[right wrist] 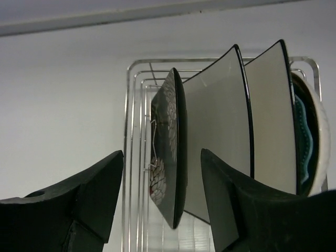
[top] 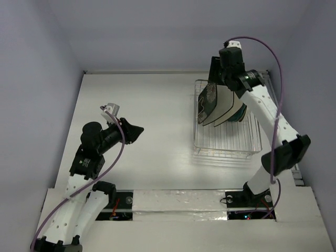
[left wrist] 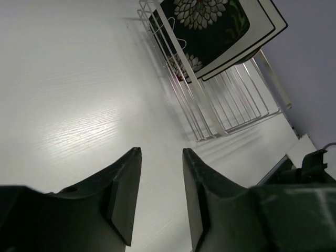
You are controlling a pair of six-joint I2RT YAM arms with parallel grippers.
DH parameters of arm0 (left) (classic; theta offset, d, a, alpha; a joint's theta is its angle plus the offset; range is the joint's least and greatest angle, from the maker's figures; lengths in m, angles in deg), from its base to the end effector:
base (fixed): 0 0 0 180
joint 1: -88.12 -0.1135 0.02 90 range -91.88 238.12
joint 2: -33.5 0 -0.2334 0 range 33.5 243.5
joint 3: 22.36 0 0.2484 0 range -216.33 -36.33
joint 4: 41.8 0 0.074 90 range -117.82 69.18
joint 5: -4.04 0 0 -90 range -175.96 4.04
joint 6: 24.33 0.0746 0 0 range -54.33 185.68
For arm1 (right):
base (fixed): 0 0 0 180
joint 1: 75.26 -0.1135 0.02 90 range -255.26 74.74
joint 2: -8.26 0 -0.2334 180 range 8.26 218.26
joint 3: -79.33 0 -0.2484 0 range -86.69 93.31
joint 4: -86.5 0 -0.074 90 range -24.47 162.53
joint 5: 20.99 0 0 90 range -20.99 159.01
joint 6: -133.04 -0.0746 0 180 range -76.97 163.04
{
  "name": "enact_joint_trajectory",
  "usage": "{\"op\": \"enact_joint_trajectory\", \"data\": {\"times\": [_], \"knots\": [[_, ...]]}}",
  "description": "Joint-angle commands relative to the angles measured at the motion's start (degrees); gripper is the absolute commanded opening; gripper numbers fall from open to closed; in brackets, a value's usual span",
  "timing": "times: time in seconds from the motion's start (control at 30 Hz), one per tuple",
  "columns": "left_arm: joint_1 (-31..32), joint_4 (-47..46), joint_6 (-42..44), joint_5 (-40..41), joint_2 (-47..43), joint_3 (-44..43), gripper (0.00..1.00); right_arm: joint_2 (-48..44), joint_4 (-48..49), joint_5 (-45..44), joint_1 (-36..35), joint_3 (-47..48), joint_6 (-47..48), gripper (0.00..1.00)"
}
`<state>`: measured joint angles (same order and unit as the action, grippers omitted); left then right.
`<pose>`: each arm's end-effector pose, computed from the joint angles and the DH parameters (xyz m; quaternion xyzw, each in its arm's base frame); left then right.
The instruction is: Unload the plates from the dish rack
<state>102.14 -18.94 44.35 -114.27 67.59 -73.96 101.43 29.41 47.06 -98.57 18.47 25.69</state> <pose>0.1881 -0.0834 0.3060 0.1187 0.7259 -0.3704 0.5672 0.3589 0.1243 0.3813 0.0490 0.8587 0.0122 0.5101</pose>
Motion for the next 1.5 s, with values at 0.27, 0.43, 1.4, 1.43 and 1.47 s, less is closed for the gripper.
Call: {"op": "enact_joint_trajectory", "data": {"times": [0.27,0.43,1.4,1.43,1.47], "knots": [[2.9,-2.2,0.3,1.2,-1.2,0.4,0.52,11.2,-5.0,-5.6,1.3,5.8,1.8,0.58],[3.4,-2.1,0.3,1.3,-1.4,0.4,0.52,13.5,-4.7,-6.0,1.3,4.7,1.8,0.49],[3.4,-2.2,-0.1,1.8,-2.6,0.6,0.54,16.3,-11.9,-9.4,1.3,17.2,5.7,0.00],[3.4,-2.3,-0.1,1.8,-2.6,0.6,0.54,16.3,-12.8,-9.7,1.3,18.1,5.8,0.00],[3.4,-2.2,-0.1,1.8,-2.6,0.7,0.54,16.1,-13.0,-9.9,1.3,19.9,5.9,0.00]]}}
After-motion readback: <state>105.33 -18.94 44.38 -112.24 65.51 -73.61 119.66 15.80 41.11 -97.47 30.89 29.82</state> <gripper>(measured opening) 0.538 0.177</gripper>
